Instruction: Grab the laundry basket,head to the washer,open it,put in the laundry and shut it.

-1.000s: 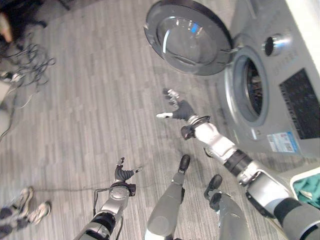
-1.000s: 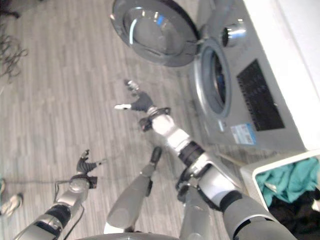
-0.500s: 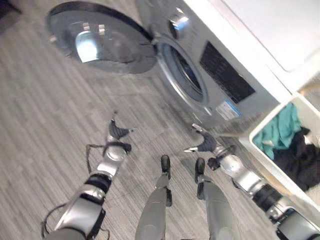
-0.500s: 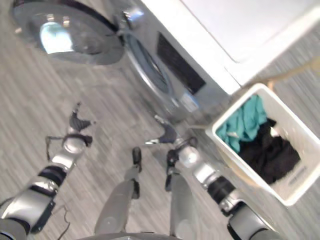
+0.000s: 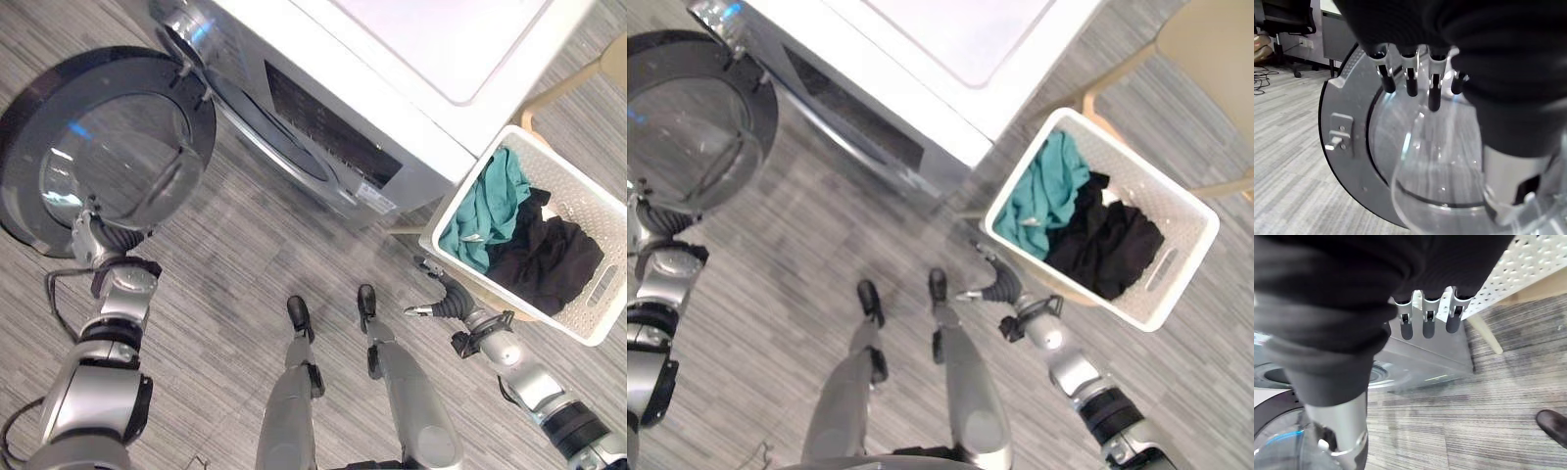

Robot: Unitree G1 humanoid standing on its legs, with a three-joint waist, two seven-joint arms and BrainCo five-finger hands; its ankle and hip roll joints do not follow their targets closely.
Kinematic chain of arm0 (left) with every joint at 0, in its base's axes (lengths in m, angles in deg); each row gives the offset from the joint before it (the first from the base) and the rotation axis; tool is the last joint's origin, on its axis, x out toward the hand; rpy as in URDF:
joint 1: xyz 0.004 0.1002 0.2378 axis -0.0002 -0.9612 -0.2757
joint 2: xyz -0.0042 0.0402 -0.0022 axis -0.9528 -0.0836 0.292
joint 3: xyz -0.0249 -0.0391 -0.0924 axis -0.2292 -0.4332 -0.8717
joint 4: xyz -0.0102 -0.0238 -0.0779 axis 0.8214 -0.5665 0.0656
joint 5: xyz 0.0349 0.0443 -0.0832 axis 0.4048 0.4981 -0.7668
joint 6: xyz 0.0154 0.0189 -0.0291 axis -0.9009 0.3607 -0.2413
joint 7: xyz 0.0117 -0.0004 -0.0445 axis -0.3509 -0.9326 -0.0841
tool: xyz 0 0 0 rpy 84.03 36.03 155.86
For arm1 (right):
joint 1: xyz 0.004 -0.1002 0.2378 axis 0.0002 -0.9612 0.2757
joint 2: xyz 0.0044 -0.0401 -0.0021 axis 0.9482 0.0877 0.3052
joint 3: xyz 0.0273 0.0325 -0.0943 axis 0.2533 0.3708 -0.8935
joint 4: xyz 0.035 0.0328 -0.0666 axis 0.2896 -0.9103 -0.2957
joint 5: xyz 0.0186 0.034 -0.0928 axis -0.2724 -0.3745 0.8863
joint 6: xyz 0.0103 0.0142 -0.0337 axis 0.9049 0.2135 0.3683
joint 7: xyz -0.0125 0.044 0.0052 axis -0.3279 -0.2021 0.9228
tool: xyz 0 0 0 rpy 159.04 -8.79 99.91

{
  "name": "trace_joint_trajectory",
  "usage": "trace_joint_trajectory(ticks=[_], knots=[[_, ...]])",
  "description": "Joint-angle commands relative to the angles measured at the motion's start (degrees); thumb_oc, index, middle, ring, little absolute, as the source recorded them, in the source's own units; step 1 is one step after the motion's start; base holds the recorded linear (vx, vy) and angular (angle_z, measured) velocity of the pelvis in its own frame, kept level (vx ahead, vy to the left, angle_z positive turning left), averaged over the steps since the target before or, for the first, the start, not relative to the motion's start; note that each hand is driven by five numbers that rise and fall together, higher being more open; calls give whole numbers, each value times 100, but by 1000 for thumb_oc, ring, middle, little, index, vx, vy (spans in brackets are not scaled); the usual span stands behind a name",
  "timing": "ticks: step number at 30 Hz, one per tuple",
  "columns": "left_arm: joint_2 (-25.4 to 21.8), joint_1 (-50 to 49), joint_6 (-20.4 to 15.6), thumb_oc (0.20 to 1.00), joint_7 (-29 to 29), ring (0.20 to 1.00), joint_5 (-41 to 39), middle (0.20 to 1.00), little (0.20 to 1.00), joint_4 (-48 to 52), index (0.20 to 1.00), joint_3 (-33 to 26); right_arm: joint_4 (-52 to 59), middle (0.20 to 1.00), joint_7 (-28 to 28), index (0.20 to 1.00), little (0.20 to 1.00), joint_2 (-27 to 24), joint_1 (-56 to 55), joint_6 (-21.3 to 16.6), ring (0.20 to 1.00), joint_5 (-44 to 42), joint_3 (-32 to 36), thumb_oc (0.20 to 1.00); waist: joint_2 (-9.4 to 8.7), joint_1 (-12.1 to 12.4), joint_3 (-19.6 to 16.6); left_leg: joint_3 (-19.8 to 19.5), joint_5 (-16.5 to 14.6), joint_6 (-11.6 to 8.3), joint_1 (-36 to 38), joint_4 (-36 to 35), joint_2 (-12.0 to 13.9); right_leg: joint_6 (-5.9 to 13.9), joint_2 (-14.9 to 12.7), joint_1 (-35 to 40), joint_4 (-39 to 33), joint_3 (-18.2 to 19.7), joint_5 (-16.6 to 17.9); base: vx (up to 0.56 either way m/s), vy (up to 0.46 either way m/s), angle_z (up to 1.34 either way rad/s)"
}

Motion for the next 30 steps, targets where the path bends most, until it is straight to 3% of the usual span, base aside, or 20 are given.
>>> trace_joint_trajectory(ticks=[1, 14, 21, 23, 26, 30], knots=[[-467, -126, 62, 1000, -208, 1000, 51, 1000, 1000, -207, 1000, -207, 276, 1000, 16, 1000, 1000, 296, -273, -322, 1000, -166, 168, 1000, -401, 55, -150, -189, -867, 171, -11, 439, -571, 741, -356, 365, -714, -98, 323, 36, 3, 4], [-474, -794, 124, 1000, -305, 1000, 109, 1000, 1000, -319, 1000, -674, 487, 1000, 28, 1000, 1000, 327, -443, -406, 1000, -303, 378, 1000, -349, 122, -370, -155, -986, 162, 318, 446, -588, 723, -381, 669, -730, -71, 251, 11, 3, 1], [-194, -1119, 139, 1000, -242, 1000, 93, 1000, 1000, -310, 1000, -789, 523, 1000, -36, 1000, 1000, 270, -602, -327, 1000, -317, 476, 1000, -326, 119, -503, -61, -1010, 143, 569, 375, -572, 718, -382, 838, -749, -28, 224, 6, -3, -4], [267, -1507, -35, 1000, -98, 1000, 96, 1000, 1000, 322, 1000, -645, 462, 1000, -53, 1000, 1000, 283, -744, -210, 1000, -247, 647, 1000, -248, 94, -631, 11, -991, 137, 803, 248, -578, 715, -381, 1004, -784, 20, 195, 41, -3, -12], [543, -1809, -162, 1000, -13, 1000, 72, 1000, 1000, 781, 1000, -564, 488, 1000, -69, 1000, 1000, 268, -810, -168, 1000, -207, 752, 1000, -204, 78, -713, 65, -1025, 149, 956, 230, -588, 710, -366, 1100, -793, 65, 166, 55, 11, -15], [1117, -2764, -223, 1000, 33, 1000, 535, 1000, 1000, 2134, 1000, -381, 612, 1000, -97, 1000, 1000, 230, -1008, -121, 1000, 75, 1077, 1000, -81, 61, -895, 236, -1123, 206, 1287, 260, -614, 711, -333, 1340, -774, 198, 104, 75, 15, -29]])
